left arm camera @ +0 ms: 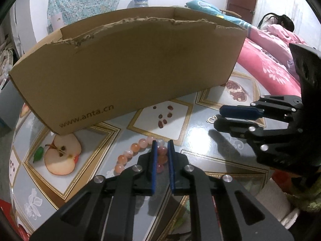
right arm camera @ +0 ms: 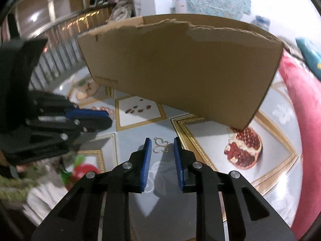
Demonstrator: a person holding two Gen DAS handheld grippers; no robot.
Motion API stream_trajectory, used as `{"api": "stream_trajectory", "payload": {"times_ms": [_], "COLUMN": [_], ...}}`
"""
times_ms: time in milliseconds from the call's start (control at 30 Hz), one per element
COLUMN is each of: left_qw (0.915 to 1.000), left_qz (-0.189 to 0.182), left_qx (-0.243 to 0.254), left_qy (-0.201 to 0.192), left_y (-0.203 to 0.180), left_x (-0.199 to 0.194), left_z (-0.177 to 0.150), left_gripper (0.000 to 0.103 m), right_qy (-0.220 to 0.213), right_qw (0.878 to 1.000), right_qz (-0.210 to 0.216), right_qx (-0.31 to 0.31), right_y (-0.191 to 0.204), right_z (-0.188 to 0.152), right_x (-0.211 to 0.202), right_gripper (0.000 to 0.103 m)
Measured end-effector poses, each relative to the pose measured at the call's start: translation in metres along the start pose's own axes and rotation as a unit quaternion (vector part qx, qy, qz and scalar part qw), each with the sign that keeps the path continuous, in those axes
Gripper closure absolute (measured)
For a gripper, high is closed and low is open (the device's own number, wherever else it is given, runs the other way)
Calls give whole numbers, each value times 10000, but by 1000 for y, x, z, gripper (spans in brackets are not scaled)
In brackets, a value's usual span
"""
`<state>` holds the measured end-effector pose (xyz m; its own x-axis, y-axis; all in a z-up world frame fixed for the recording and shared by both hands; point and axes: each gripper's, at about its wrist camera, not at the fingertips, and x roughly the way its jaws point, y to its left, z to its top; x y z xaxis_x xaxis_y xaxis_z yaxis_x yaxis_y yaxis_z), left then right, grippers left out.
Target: Organize jewelry
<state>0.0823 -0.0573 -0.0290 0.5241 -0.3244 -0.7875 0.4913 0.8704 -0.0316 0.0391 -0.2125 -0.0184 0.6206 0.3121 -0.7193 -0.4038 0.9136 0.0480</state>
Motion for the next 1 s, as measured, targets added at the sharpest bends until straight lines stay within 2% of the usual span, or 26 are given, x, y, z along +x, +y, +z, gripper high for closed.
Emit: {"api": "stream_trajectory", "payload": {"times_ms": [67, 167, 367, 400, 433, 633, 767, 1000], "left_qw": [10000, 10000, 10000, 10000, 10000, 9999, 9999, 9999], "left_qz": [13, 9, -9, -14, -20, -53, -52, -56], "left_qx": [-11, -40, -60, -63, -66, -60, -75, -74], "left_qy": [31, 55, 64, 67, 67, 71, 58, 64], "left_y": [0, 0, 1, 1, 1, 0, 0, 0], "left_x": [0, 0, 1, 1, 1, 1, 0, 0], "left_z": [1, 2, 2, 2, 2, 2, 1, 1], "left_gripper": [94, 94, 94, 94, 94, 94, 94, 94], "right_qy": [0, 52, 76, 68, 99, 122, 75, 230], "right_qw": [9998, 9997, 9999, 9999, 9998, 9991, 9993, 9995], "right_qz": [-31, 28, 120, 129, 154, 288, 69, -1], "right_qx": [-183, -239, -86, -62, -10, 294, 372, 207], "right_y": [0, -3, -10, -11, -12, -15, -20, -11], "right_z": [1, 3, 3, 3, 3, 4, 8, 8], "right_x": [0, 0, -2, -5, -3, -6, -7, 1], "right_gripper": [85, 92, 93, 101, 102, 102, 102, 102]}}
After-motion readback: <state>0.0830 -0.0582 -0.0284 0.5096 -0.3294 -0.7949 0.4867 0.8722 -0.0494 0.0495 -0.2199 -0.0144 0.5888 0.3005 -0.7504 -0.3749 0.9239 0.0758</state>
